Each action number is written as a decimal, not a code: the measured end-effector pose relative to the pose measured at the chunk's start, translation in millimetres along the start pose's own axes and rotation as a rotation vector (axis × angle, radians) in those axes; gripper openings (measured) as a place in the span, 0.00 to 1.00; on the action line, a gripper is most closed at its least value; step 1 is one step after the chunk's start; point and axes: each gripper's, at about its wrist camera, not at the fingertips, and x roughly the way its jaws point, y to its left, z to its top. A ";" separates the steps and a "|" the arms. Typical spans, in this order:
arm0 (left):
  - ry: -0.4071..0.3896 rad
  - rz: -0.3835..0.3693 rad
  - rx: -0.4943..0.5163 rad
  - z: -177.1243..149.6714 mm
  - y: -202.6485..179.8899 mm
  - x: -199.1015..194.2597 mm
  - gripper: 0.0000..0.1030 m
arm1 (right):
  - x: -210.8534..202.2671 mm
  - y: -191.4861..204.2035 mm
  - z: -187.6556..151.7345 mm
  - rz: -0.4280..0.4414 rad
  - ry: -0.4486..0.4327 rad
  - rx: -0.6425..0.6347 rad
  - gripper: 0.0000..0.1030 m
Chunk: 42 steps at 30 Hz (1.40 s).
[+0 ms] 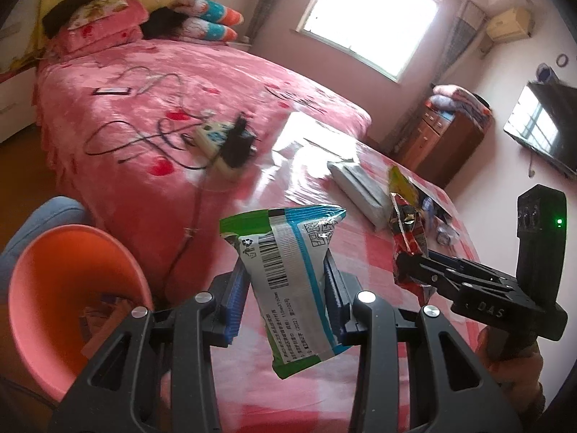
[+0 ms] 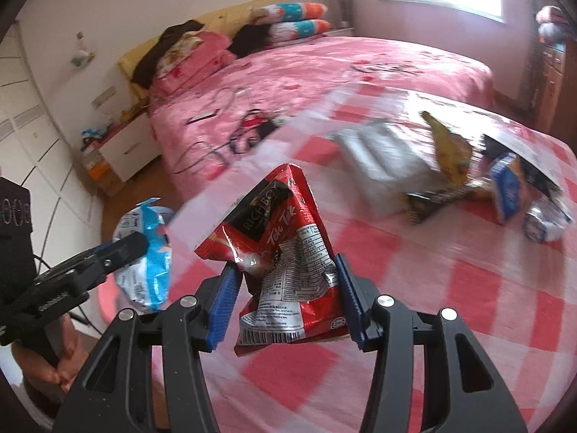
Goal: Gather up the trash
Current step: 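Carry both bags over the pink bucket and open both grippers to drop them, then return both grippers from the bucket to the table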
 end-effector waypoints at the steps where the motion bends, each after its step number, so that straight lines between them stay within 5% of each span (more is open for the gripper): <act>1: -0.007 0.013 -0.011 0.6 7.4 -3.7 0.39 | 2.9 7.3 2.0 0.015 0.004 -0.010 0.51; 13: -0.036 0.188 -0.161 -2.9 103.6 -29.8 0.39 | 59.9 120.8 20.5 0.185 0.092 -0.202 0.51; 23: -0.005 0.298 -0.261 -21.3 161.5 -32.0 0.39 | 105.6 178.5 11.8 0.256 0.177 -0.285 0.52; 25: 0.010 0.324 -0.288 -25.7 172.7 -31.4 0.45 | 112.8 185.2 11.1 0.272 0.190 -0.283 0.56; 27: 0.018 0.349 -0.334 -30.3 185.7 -31.5 0.61 | 119.0 190.4 9.1 0.286 0.201 -0.282 0.58; 30: 0.007 0.381 -0.346 -32.4 192.9 -35.5 0.73 | 123.3 190.5 8.2 0.314 0.204 -0.251 0.75; 42: -0.010 0.405 -0.277 -23.0 172.4 -41.3 0.79 | 85.7 143.3 14.0 0.237 0.089 -0.162 0.85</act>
